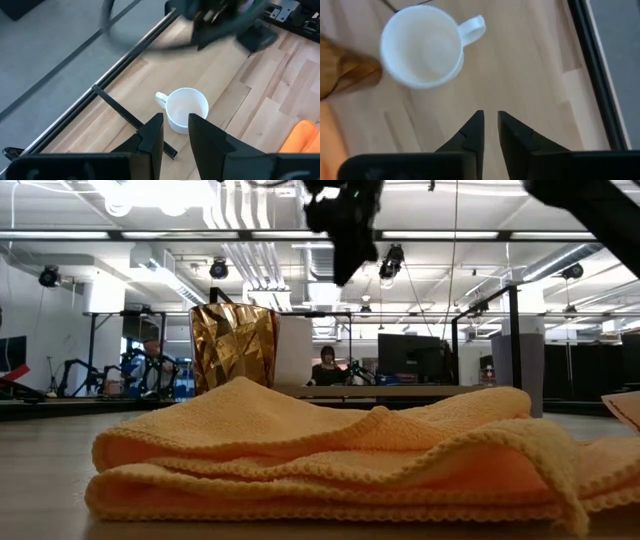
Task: Stack small to large cups/mugs on shelf
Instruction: Put the brown cup on the shelf
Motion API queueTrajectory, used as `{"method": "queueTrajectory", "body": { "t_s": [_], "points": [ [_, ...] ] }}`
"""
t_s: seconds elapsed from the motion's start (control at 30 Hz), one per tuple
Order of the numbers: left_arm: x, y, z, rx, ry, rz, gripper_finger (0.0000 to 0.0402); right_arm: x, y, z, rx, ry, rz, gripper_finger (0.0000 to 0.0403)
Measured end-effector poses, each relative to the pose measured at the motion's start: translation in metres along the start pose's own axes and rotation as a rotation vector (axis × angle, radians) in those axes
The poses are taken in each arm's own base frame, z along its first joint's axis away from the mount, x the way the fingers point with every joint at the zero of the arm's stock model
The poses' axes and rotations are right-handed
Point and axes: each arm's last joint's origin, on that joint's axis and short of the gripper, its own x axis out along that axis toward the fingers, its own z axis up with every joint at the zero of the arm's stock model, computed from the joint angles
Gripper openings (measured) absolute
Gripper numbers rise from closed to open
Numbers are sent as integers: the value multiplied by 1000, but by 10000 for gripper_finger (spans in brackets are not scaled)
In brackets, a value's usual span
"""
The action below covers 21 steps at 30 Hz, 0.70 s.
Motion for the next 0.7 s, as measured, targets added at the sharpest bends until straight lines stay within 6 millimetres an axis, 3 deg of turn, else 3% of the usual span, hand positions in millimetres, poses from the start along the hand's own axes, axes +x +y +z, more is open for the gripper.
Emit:
{"method": "queueTrajectory", "body": {
  "t_s": [0.23, 0.37, 0.5, 0.7],
  "points": [
    [0, 0, 0, -1, 0, -3, 77, -71, 5, -30, 39, -77, 8, 10],
    [0, 0, 0, 2, 0, -3, 72, -97, 3, -47, 95, -113, -78, 9],
    [0, 0, 0, 27, 1, -5, 48, -111, 1, -67, 143, -117, -84, 9],
    [0, 0, 0, 30, 2, -4, 15, -108, 0, -106, 252, -30, -93, 9]
  ]
}}
